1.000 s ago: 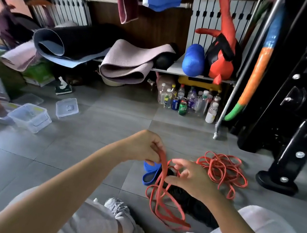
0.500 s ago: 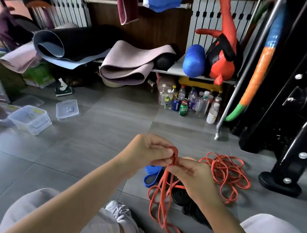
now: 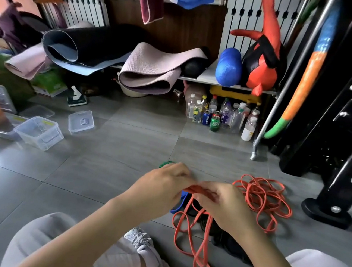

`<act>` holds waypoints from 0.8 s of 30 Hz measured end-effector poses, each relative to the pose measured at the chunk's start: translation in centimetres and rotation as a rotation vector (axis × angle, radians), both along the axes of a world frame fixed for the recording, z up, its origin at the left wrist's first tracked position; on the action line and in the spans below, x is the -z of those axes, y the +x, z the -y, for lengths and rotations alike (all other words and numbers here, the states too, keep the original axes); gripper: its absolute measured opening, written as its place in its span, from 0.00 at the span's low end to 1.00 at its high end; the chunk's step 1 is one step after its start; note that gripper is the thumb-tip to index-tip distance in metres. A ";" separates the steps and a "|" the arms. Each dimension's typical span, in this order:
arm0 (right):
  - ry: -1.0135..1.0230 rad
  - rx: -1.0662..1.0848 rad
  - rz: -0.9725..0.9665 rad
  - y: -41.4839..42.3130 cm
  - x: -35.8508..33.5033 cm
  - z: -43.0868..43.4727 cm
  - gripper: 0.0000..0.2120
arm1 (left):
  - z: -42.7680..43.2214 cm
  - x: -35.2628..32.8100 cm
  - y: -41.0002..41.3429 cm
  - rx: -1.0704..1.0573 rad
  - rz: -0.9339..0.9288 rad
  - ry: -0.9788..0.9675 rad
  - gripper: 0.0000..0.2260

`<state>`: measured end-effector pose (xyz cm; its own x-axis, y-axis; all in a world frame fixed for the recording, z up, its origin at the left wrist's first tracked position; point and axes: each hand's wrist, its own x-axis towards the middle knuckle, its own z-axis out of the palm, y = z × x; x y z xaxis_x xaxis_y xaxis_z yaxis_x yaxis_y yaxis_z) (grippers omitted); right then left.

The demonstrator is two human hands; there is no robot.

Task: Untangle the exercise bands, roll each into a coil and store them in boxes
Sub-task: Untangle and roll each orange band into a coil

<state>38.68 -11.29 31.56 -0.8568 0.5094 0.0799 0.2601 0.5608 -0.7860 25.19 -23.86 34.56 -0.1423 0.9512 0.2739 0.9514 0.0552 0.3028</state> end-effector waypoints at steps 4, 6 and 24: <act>0.114 -0.092 0.008 -0.1 -0.6 0.4 0.07 | -0.4 0.0 0.3 -0.176 0.118 -0.180 0.13; 0.121 -0.086 0.000 -0.2 -0.5 0.6 0.05 | -0.6 0.3 0.5 -0.201 0.119 -0.194 0.11; -0.548 0.031 -0.358 0.5 -0.7 2.1 0.10 | 1.3 0.9 1.1 -0.161 1.580 0.154 0.04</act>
